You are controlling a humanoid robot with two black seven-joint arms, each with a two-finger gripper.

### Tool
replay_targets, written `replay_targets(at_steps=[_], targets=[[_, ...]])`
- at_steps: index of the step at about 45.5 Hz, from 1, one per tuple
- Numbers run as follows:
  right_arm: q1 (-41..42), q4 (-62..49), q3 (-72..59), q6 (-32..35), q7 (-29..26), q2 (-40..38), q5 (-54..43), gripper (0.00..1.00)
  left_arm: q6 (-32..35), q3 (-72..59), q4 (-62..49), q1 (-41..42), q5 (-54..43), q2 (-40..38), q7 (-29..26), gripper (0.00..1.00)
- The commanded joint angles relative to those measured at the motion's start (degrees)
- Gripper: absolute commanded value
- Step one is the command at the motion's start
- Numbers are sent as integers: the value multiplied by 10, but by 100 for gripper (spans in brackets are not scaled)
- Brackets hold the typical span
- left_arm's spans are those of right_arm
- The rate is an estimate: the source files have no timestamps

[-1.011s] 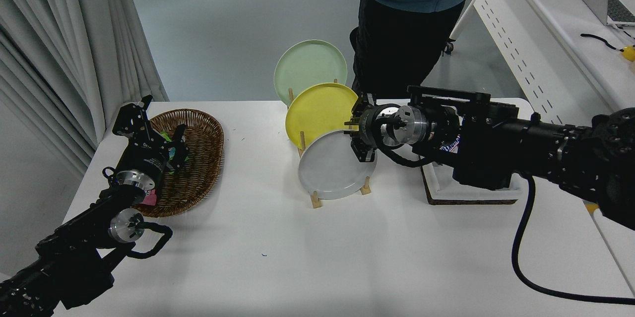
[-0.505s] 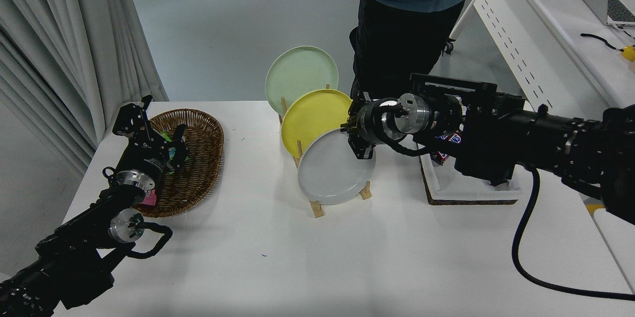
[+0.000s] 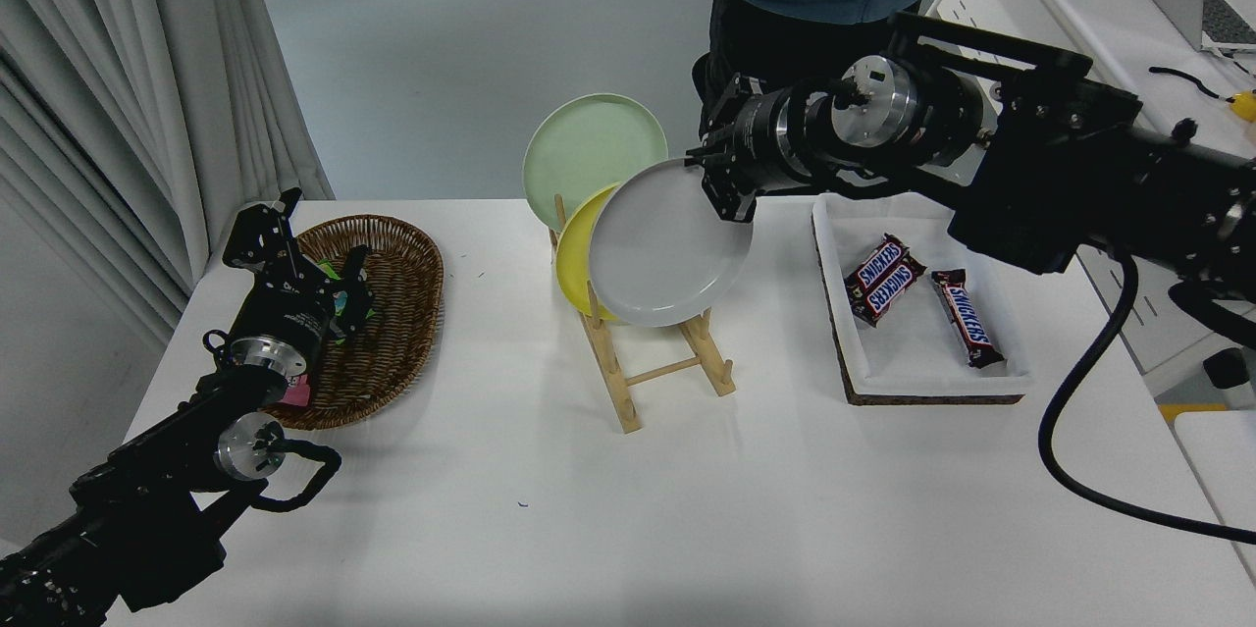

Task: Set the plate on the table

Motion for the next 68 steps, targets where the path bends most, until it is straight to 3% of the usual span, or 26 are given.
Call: replay_targets(at_steps=[1, 10, 25, 44, 68], targets=[[16, 19, 38, -2, -6, -24, -1, 0, 1, 0, 0, 0, 0, 0, 0, 100], [3, 26, 70, -15, -14, -25, 10, 0, 0, 0, 0, 0, 0, 0, 0, 100], [-30, 44, 144, -129, -27, -10, 15, 0, 1, 0, 0, 0, 0, 0, 0, 100], [-151, 49, 174, -225, -30, 45, 65, 0, 0, 0, 0, 0, 0, 0, 0, 100], [-200, 46, 145, -225, -23, 76, 109, 0, 0, 0, 0, 0, 0, 0, 0, 100]])
